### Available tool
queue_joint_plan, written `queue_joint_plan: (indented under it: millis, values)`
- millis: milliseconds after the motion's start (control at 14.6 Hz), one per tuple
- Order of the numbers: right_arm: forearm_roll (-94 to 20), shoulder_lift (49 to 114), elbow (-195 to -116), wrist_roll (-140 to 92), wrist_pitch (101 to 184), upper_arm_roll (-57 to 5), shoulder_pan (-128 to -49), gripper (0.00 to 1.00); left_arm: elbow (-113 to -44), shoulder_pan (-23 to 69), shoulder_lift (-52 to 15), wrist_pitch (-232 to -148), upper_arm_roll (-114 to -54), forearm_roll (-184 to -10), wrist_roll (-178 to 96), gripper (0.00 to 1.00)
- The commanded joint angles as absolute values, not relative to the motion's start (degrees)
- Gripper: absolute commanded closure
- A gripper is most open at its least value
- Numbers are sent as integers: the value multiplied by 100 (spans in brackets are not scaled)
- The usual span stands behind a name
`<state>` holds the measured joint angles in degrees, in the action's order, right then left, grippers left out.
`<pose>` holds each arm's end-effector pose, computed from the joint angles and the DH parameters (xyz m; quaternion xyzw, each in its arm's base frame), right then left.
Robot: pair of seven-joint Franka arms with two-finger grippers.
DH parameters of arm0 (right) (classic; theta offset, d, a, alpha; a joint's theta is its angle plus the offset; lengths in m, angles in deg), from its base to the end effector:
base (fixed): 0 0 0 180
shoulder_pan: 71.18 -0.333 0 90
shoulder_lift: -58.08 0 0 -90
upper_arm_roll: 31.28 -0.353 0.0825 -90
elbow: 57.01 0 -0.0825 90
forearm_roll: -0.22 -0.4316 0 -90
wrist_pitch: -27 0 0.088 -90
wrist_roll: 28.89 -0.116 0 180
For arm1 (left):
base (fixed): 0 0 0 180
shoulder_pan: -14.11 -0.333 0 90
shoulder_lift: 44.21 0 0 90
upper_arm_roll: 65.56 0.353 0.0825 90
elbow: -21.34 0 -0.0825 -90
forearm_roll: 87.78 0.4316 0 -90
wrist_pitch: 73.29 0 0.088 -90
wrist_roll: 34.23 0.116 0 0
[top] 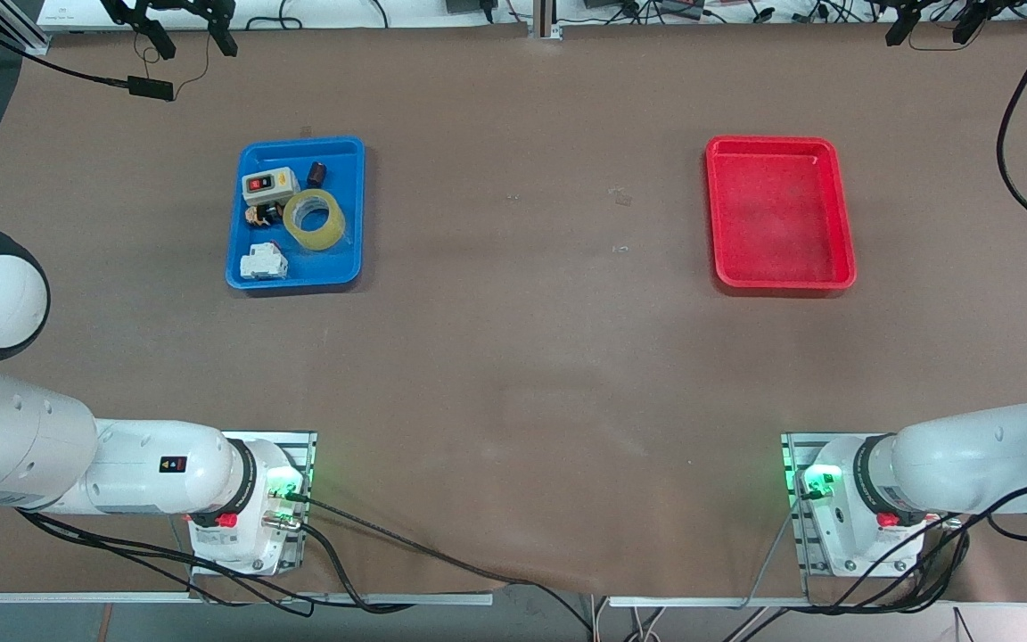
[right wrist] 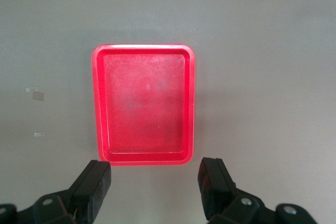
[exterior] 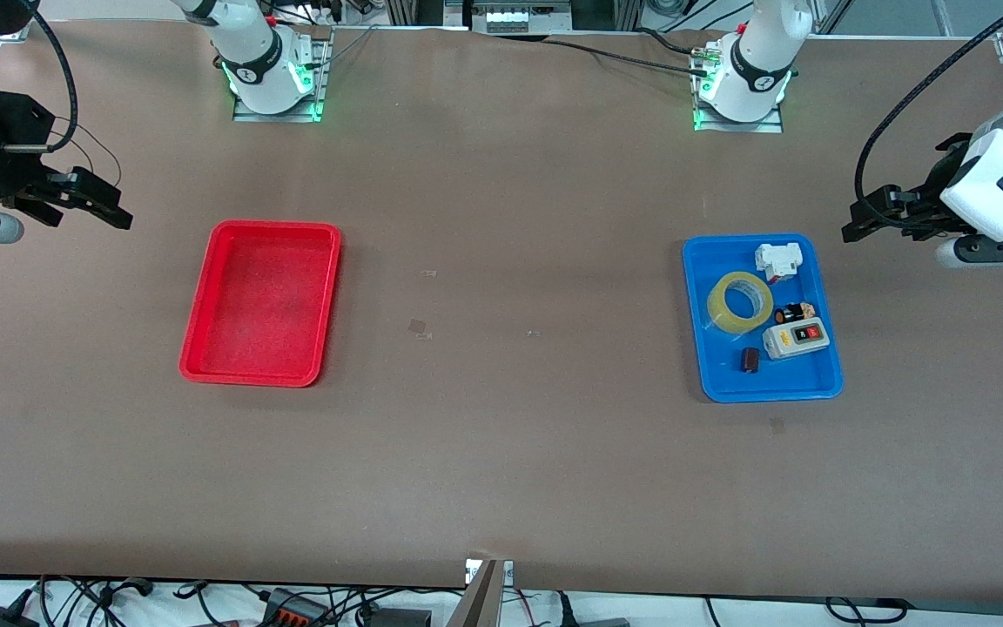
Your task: Place and move tape with both arms
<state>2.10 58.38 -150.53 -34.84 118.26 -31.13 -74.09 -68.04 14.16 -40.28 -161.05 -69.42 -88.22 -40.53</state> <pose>0.6027 0.0253 0.6194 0.9992 -0.0271 -0.0210 0.0180 0.6171 -0.0417 0.6131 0.9986 0.0208 -0.0487 0.0018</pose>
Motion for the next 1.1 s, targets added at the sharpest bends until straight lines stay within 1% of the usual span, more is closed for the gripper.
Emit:
queue_joint_plan:
  millis: [0, 687, 824, 1030]
  values:
    - [136, 5773, -15053, -3434, 11797, -3119, -7382, 2, -6928, 1438, -4167, -16145, -6943, -8691, -3942, 0]
    - [136, 5773, -15044, -3425, 11824, -3111, -7373, 2, -6910, 1438, -4158, -16145, -6952, -8708, -3959, 0]
    - [136, 5790, -14992, -3425, 11797, -3110, -7373, 2, -6910, 1438, -4061, -16136, -7004, -8708, -4003, 0]
    - [136, 5790, -14991, -3504, 11788, -3119, -7408, 2, -6910, 1394, -3746, -16023, -6996, -8717, -4178, 0]
